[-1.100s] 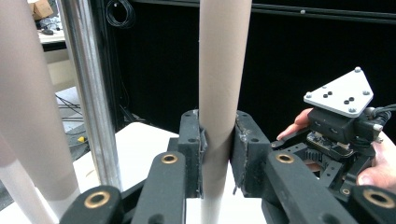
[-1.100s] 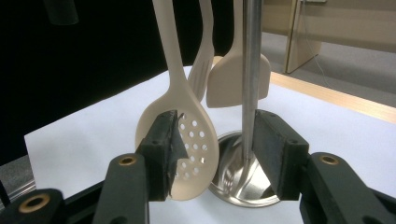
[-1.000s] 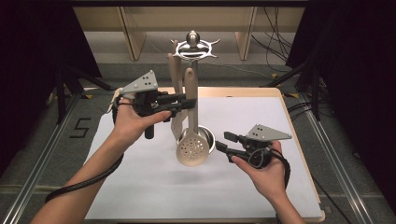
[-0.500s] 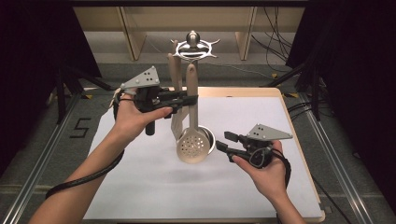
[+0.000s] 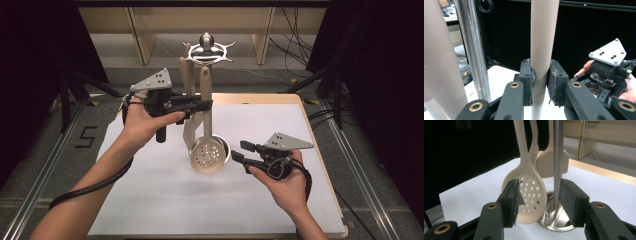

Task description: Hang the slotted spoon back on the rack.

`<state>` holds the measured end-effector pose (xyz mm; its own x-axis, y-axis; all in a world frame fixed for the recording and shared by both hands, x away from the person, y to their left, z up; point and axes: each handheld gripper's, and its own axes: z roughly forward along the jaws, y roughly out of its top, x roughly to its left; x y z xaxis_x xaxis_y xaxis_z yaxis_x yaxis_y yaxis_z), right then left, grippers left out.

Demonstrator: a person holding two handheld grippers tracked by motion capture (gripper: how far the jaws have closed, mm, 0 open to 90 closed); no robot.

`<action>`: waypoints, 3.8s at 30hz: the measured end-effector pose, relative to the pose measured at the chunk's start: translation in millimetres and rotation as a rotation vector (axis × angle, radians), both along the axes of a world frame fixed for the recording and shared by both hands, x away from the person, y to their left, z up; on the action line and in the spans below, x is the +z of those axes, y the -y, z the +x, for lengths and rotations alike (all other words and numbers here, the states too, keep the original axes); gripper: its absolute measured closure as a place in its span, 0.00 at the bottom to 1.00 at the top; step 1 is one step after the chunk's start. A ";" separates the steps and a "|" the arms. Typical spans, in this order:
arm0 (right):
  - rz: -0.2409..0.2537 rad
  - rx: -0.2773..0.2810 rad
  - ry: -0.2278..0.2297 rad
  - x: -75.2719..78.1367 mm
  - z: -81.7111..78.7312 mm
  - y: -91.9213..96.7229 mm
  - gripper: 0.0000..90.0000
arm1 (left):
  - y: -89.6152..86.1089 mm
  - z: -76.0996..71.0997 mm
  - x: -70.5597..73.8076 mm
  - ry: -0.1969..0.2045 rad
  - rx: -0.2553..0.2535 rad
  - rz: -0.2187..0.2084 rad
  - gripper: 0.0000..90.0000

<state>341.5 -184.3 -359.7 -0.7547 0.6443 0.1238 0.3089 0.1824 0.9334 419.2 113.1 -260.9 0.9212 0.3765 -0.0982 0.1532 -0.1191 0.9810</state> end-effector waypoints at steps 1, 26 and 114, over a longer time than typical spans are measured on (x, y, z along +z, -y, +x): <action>0.020 0.003 -0.011 -0.8 -0.5 -1.6 0.58 | 0.0 0.0 0.0 0.000 0.000 0.000 0.83; 0.021 0.001 -0.035 -1.1 -2.3 -1.7 0.58 | -1.4 10.4 -4.9 -0.091 -0.002 -0.071 0.80; 0.003 -0.028 -0.016 0.3 0.4 7.6 0.58 | -68.1 -51.7 -38.4 0.101 0.310 -0.025 0.52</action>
<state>342.0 -192.0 -359.4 -0.7340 0.6650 0.1379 0.3292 0.1707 0.9287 367.6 181.1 -299.4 0.7685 0.6393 -0.0250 0.0803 -0.0576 0.9951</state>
